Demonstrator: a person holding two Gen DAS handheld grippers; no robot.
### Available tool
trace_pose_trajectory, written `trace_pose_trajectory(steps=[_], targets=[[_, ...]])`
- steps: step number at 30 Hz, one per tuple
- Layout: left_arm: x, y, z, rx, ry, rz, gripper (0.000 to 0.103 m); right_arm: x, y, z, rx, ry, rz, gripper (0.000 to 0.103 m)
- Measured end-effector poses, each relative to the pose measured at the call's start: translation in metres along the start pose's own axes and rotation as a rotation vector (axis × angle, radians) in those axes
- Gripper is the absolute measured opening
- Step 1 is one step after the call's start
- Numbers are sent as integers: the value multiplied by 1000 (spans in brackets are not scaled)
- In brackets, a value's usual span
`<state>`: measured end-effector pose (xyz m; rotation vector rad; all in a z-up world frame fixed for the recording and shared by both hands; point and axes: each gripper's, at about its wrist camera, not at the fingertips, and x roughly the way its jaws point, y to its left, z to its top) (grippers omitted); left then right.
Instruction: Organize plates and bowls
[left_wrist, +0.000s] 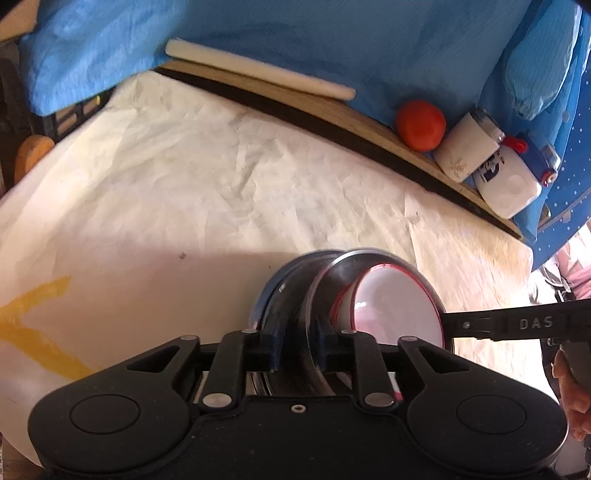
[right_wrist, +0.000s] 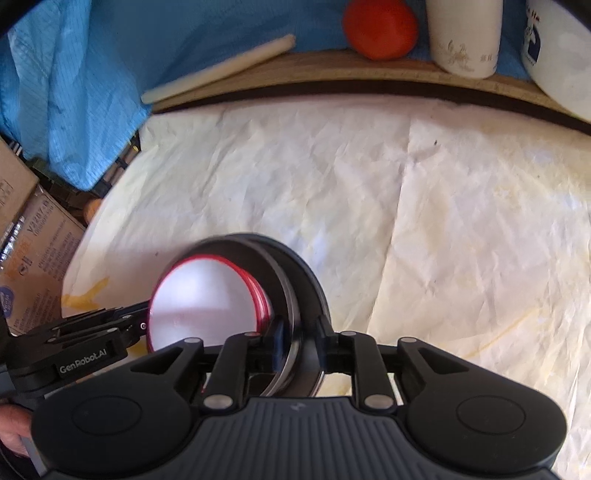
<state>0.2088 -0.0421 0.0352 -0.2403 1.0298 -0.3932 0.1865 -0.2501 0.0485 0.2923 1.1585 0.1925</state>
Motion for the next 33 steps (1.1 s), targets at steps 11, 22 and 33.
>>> trace_pose_trajectory(steps=[11,22,33], targets=[[-12,7,3,-30,-55,4,49,-17,-5,2,5,-63,27,49],[-17,7,0,-8,-105,21,64,-25,-12,-4,17,-111,95,69],[-25,9,-7,21,-186,57,82,-33,-18,-17,-5,-198,174,85]])
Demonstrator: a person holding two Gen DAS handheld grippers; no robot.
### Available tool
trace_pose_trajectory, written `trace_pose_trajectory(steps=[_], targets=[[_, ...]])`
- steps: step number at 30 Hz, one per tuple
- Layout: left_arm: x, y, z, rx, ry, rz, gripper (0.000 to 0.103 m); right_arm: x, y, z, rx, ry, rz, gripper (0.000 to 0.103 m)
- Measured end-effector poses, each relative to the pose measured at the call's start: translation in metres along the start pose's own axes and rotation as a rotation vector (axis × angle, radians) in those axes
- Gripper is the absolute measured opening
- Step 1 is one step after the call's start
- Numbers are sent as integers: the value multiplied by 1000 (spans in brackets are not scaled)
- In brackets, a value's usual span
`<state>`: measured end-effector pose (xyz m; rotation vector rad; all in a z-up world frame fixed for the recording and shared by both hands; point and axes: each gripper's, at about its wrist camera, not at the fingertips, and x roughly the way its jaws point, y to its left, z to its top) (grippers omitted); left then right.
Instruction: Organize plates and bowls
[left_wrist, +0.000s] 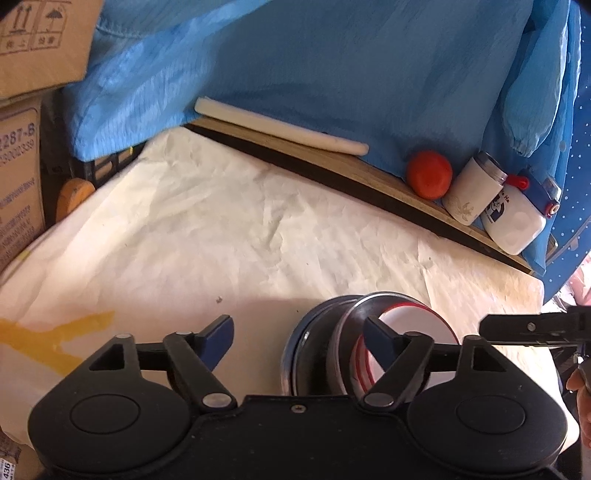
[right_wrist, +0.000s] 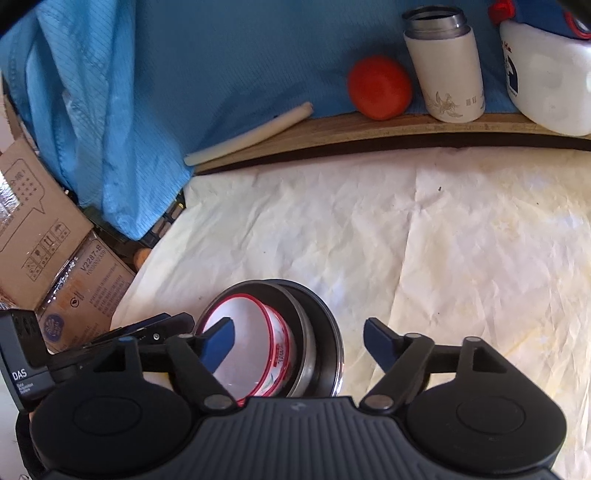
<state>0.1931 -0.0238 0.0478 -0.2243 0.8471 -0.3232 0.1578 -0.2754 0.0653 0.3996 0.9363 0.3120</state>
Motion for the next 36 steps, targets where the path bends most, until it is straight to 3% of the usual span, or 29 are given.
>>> trace_pose_trajectory(steps=[11,14,29,36], targets=[[-15,-2,-11,46,-112,23,95,-19,14,-26,-133,-177,-19,103],[-20,-4,-17,65,-165,37,102,-25,18,-36,-172,-238,-38,103],[-46,-17,-67,166,-366,73,102,-52,30,-115,-307,-549,-153,103],[-55,-18,-95,189,-388,92,102,-56,33,-157,-309,-631,-223,103]])
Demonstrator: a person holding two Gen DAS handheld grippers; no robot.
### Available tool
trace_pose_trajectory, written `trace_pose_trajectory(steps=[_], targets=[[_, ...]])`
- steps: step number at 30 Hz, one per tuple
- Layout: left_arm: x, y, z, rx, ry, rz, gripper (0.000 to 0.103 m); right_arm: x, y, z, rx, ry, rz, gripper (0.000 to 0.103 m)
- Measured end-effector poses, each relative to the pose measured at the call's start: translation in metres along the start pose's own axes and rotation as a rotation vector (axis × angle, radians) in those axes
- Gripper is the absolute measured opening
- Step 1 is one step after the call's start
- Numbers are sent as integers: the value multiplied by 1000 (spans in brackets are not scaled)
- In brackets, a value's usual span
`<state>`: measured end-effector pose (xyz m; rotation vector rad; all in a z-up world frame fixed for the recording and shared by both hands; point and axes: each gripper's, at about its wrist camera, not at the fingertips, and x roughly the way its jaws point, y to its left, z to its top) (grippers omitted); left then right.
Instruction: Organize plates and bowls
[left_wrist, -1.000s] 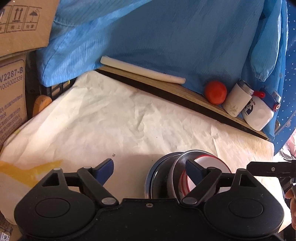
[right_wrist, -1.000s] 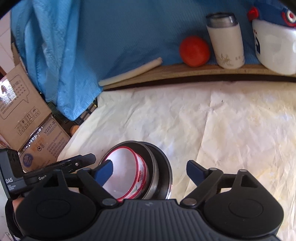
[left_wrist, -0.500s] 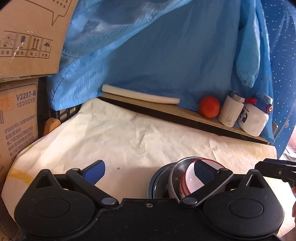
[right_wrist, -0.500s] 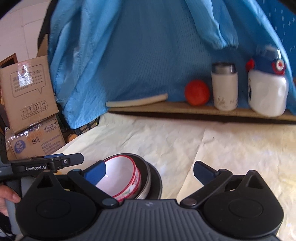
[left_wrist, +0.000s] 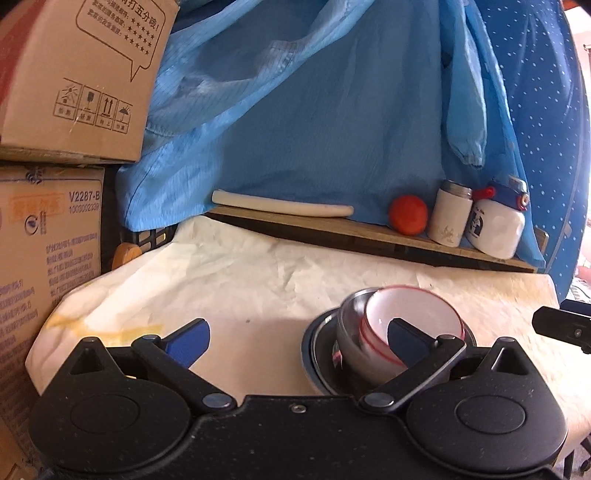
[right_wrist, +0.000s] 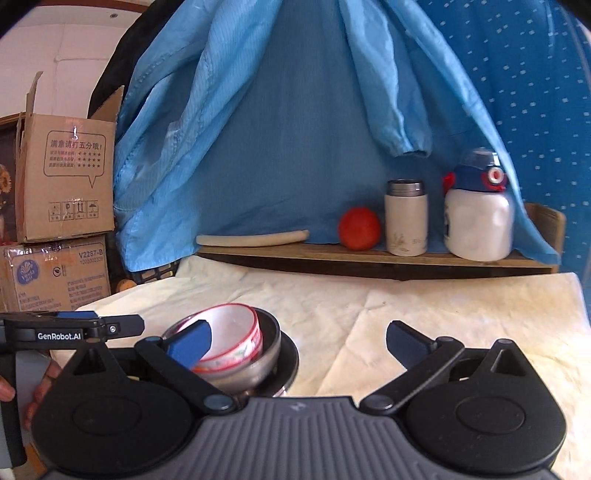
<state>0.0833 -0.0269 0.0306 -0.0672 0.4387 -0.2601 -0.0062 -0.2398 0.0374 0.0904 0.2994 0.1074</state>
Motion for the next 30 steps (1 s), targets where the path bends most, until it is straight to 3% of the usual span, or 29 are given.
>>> trace_pose_trajectory(steps=[12,30], targets=[[-34,-10,-35,34,-49,-54,102,-37,12,-42,-8,-41,-158,103],[-57,-13,-78,23,-60,-39,102,-59,25,-74,29,-79,-214,103]])
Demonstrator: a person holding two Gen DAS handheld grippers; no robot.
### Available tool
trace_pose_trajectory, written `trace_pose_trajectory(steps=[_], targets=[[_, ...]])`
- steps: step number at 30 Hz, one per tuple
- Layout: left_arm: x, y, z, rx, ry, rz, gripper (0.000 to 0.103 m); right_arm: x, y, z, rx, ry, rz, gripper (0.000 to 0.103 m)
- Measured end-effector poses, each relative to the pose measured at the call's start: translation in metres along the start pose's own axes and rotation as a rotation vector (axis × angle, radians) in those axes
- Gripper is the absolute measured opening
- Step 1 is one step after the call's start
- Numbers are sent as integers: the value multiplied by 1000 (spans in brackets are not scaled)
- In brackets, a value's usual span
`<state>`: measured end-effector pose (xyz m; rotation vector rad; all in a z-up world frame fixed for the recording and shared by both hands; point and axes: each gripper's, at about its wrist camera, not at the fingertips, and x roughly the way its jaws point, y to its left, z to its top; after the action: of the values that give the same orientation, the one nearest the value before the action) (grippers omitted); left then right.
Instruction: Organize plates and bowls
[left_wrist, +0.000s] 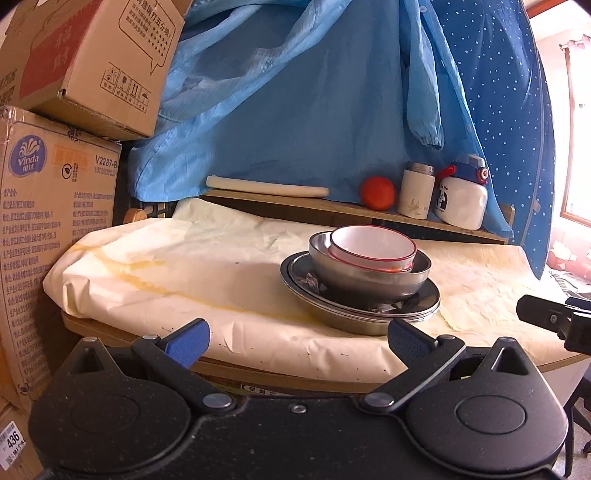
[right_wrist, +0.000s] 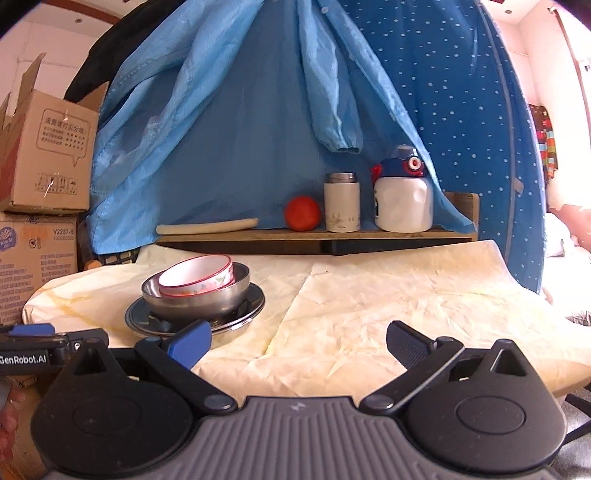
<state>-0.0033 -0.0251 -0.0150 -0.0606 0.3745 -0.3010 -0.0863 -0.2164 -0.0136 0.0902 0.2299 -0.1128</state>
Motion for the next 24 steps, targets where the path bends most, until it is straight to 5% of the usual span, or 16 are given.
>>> trace_pose_trajectory(steps=[24], targets=[[7,1,-4,2,23,5,102,7,-1,-9,11,21,-13,103]])
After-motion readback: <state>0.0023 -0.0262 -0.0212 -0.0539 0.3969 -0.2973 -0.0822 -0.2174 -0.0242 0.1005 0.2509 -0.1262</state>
